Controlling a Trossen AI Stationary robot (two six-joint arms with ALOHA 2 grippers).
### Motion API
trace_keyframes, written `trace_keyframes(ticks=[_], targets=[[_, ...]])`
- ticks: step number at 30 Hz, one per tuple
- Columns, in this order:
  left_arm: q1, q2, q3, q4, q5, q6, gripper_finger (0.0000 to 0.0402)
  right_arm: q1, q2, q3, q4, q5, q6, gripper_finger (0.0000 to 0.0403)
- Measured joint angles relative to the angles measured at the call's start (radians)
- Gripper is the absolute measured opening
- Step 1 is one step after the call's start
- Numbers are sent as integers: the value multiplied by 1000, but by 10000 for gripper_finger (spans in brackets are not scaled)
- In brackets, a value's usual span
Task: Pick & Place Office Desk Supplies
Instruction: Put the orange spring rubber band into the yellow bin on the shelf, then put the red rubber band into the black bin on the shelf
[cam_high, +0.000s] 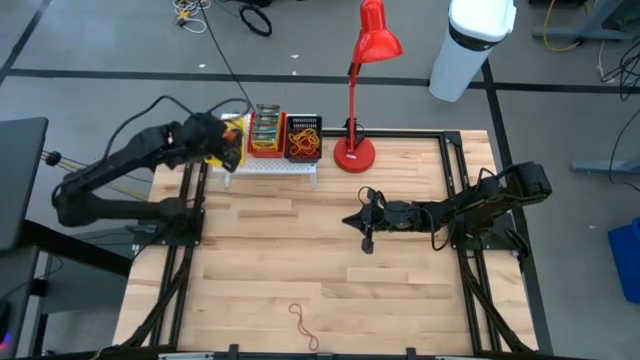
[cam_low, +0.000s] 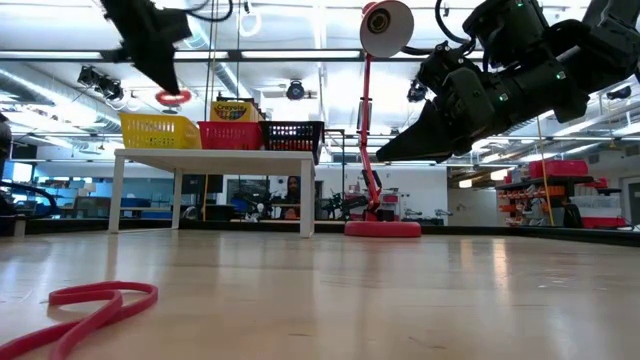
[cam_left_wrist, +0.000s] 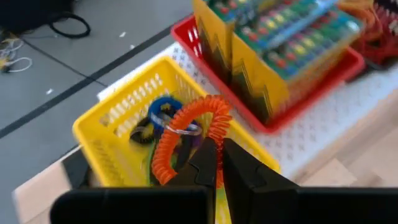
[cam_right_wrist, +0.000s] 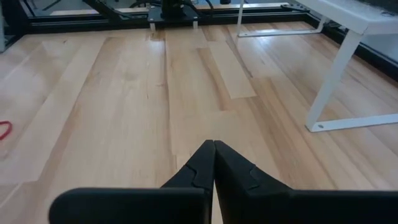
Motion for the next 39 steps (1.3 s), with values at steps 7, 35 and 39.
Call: trace_keyframes(ticks=[7,35,39], targets=[[254,20,-63,103,184,122,12,1,0,0,-2,-13,26,17],[-309,-166,-64,86,238,47,103,1,0,0,5,-13,42,16],[-574,-108,-132,167,89,-8,71,1,0,0,18,-11,42,16]])
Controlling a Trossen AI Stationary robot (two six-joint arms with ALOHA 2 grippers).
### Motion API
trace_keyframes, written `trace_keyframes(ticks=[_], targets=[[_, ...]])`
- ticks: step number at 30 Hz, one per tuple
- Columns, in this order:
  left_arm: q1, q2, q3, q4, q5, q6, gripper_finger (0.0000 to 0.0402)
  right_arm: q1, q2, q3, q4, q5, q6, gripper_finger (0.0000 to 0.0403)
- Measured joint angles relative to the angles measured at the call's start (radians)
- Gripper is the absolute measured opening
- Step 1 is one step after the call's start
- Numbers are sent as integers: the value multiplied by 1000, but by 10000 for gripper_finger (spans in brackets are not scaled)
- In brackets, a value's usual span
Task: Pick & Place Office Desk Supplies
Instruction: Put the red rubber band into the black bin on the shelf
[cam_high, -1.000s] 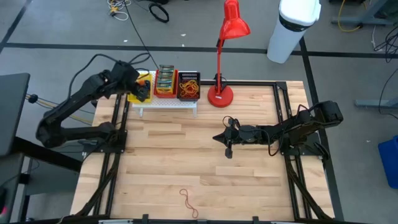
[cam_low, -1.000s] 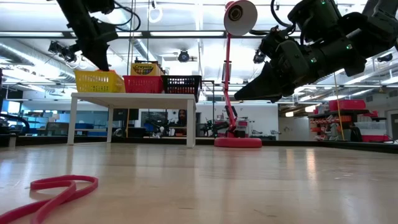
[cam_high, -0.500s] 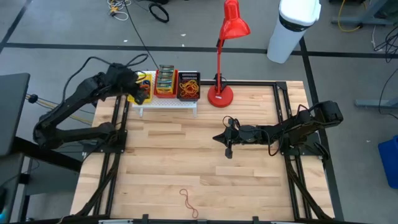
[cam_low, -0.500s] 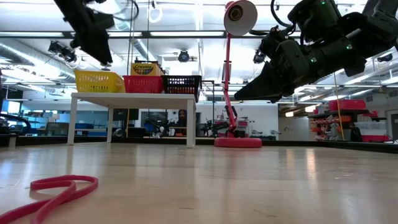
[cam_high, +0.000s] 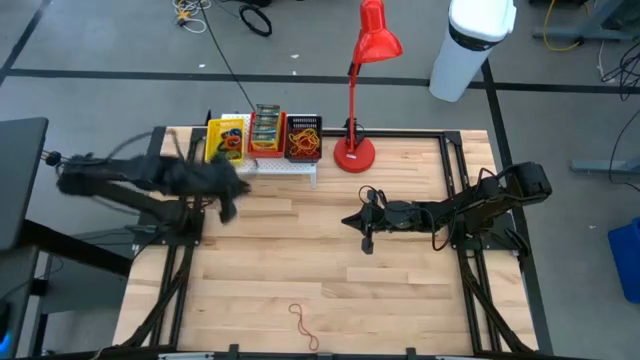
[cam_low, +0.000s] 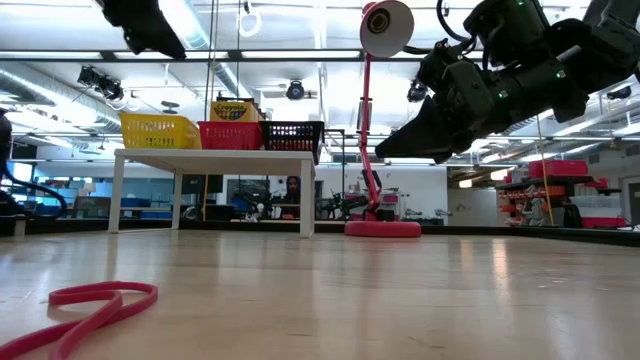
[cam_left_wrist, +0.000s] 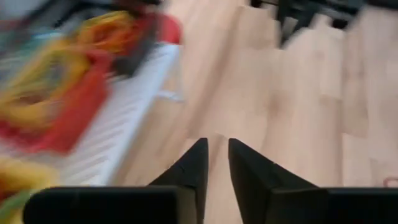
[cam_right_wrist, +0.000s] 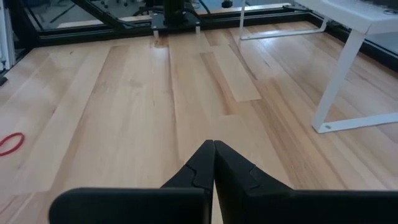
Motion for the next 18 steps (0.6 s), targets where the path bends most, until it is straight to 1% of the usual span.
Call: trace_keyframes(ticks=[2,4,8,11,14,16,18], targets=[[-112,47,-45,91,-66,-5,57,0,0,0,0,1,0,16],[-203,89,-92,196,-103,5,45,0,0,0,0,1,0,16],[-339,188,-168,454,-105,32,21,0,0,0,0,1,0,16],[-407,277,-192,601,-79,31,8,0,0,0,0,1,1,16],[-450,375,-192,666,-53,-10,7,0,0,0,0,1,10,16],[-466,446,-192,698,-34,-38,16,0,0,0,0,1,20,17],[-477,519,-192,736,-30,-61,34,0,0,0,0,1,23,17]])
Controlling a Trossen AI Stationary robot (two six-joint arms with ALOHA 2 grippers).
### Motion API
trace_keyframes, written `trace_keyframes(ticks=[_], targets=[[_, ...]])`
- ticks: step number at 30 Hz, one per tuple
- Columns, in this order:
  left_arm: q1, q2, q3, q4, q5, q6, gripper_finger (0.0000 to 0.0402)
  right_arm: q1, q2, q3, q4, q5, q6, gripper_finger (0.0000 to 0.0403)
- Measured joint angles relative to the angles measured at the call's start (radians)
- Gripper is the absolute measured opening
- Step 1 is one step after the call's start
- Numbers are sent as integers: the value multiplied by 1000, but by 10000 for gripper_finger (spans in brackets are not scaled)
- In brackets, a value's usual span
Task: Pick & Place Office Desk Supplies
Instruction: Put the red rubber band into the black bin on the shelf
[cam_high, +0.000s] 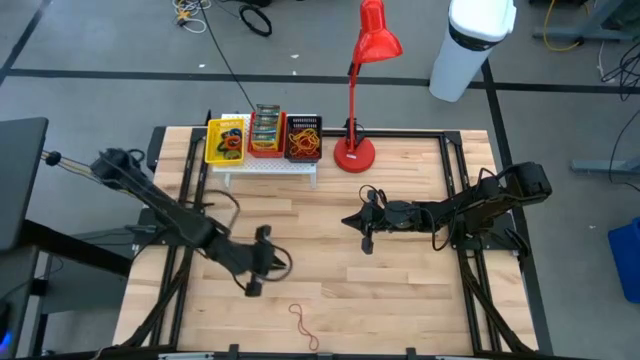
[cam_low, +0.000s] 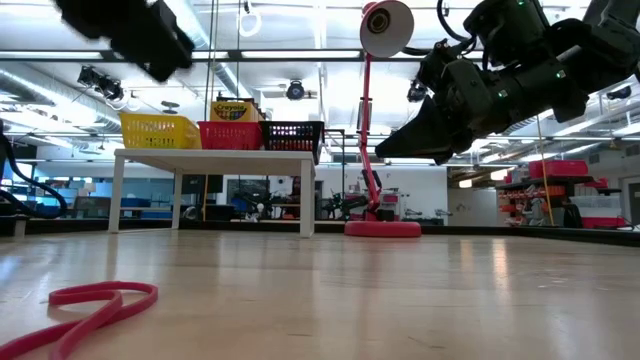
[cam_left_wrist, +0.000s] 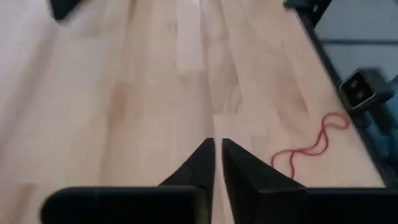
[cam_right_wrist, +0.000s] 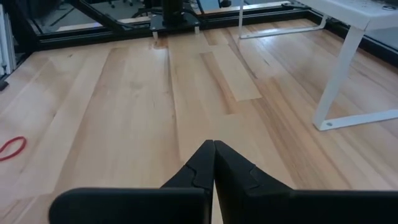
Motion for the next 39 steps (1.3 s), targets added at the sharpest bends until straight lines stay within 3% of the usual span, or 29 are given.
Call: trace_keyframes(ticks=[7,18,24,30,39], targets=[[-27,247,11,204,92,-16,105,2,0,0,-1,-18,26,17],[-65,504,204,202,225,78,194,40,0,0,-1,12,-4,17],[-63,610,267,172,234,135,223,40,0,0,-1,11,-3,17],[-55,670,294,169,267,149,182,40,0,0,-3,12,-3,17],[-48,658,298,75,252,143,13,40,0,0,-2,11,-2,17]])
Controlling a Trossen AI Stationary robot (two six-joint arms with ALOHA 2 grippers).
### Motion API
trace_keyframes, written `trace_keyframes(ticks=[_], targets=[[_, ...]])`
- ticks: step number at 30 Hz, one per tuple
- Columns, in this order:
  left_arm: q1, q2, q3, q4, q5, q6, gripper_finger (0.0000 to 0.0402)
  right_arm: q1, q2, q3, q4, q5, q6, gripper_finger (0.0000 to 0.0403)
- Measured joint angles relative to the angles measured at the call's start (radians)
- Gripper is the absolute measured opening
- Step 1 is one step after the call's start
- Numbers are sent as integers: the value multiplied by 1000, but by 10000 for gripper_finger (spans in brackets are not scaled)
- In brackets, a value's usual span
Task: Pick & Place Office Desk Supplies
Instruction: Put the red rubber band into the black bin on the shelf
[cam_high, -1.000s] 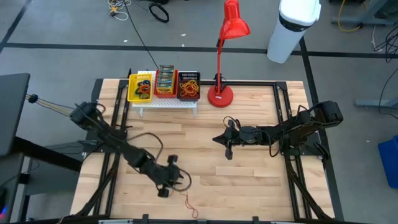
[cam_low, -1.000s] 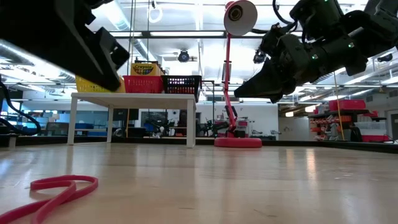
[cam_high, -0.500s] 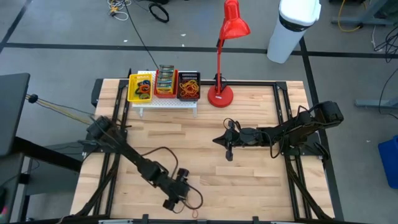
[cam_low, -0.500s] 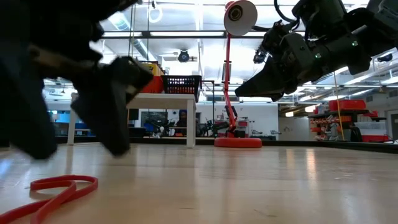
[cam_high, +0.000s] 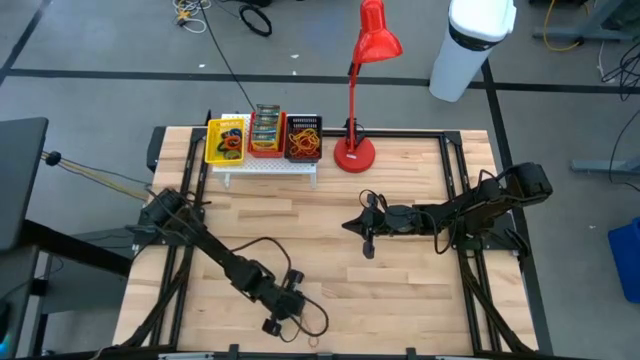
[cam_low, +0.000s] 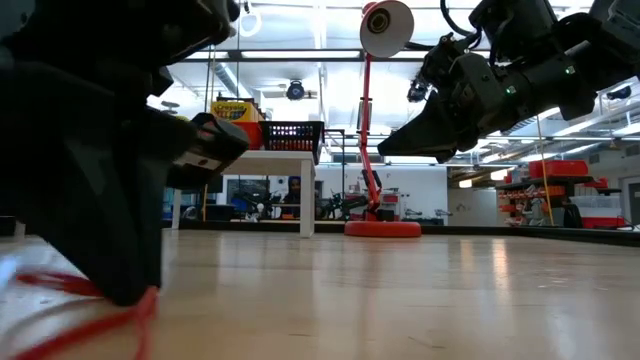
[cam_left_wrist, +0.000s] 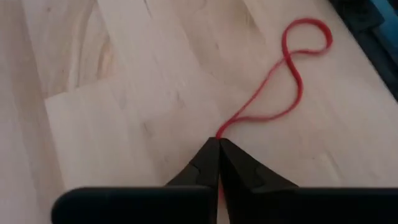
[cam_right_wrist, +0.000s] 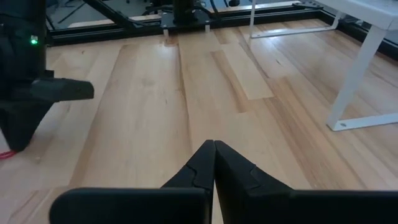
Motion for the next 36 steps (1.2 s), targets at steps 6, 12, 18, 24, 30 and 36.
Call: trace_keyframes(ticks=[6,12,18,24,30,36], targets=[[41,-154,-8,-141,-85,-3,5,0,0,0,0,0,0,17],[123,-425,-7,-264,-283,11,4,0,0,0,-3,0,0,17],[285,-666,-6,-253,-388,55,4,0,0,0,-4,0,0,17],[586,-785,-5,-234,-362,135,4,0,0,0,2,0,0,17],[884,-721,79,-245,-188,186,3,-1,0,0,2,0,-2,17],[1038,-578,245,-331,-126,221,3,-1,0,0,2,0,-5,17]])
